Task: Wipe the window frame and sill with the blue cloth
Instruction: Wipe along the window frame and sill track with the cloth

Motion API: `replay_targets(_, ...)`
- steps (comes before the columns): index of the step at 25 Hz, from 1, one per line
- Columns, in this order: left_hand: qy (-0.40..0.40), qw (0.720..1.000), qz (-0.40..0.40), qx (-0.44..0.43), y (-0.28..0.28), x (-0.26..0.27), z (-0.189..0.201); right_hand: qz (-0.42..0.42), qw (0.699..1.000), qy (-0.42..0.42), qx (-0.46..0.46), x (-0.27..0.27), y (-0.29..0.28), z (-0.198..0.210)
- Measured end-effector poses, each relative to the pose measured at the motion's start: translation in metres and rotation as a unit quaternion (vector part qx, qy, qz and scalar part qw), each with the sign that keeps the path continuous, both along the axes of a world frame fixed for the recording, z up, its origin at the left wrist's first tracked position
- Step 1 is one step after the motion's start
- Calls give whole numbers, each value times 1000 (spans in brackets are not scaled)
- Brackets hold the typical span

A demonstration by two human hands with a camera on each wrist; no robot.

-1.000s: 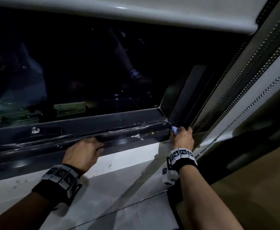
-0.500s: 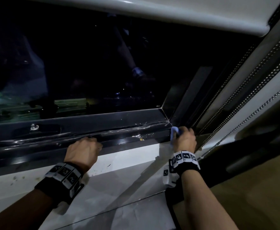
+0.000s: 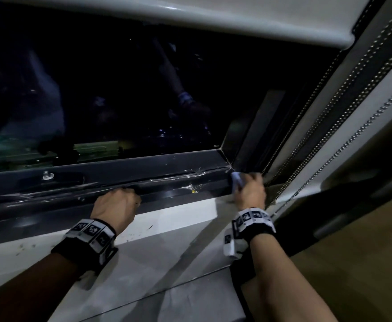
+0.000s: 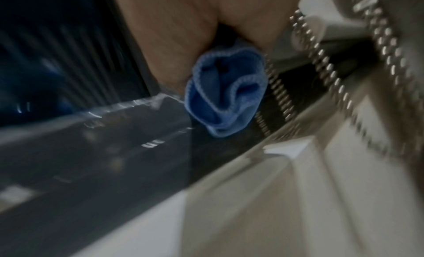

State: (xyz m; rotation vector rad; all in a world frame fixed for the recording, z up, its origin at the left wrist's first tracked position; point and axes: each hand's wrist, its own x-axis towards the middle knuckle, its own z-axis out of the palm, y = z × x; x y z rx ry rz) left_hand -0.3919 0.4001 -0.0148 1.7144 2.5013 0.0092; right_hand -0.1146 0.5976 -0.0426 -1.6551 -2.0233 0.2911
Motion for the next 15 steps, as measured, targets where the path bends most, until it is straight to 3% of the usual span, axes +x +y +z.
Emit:
replay_targets(2, -18, 1000, -17, 14, 3, 4, 0, -66, 997, -33, -35, 6, 16, -3)
replay_targets(5, -38, 998, -42, 36, 9, 12, -4, -62, 995, -55, -50, -26, -3, -11)
replay_targets(10, -19, 998, -32, 48, 9, 13, -14, 202, 979, -10, 4, -34, -37, -5)
replay_targets(11, -23, 998, -36, 47, 10, 11, -13, 190, 981, 14, 16, -25, -31, -1)
replay_targets(13, -39, 998, -36, 40, 10, 8, -12, 73, 997, 29, 3, -15, -12, 3)
replay_targets(15, -46, 998, -33, 32, 10, 7, -12, 0, 999, -37, -39, -22, -5, -5)
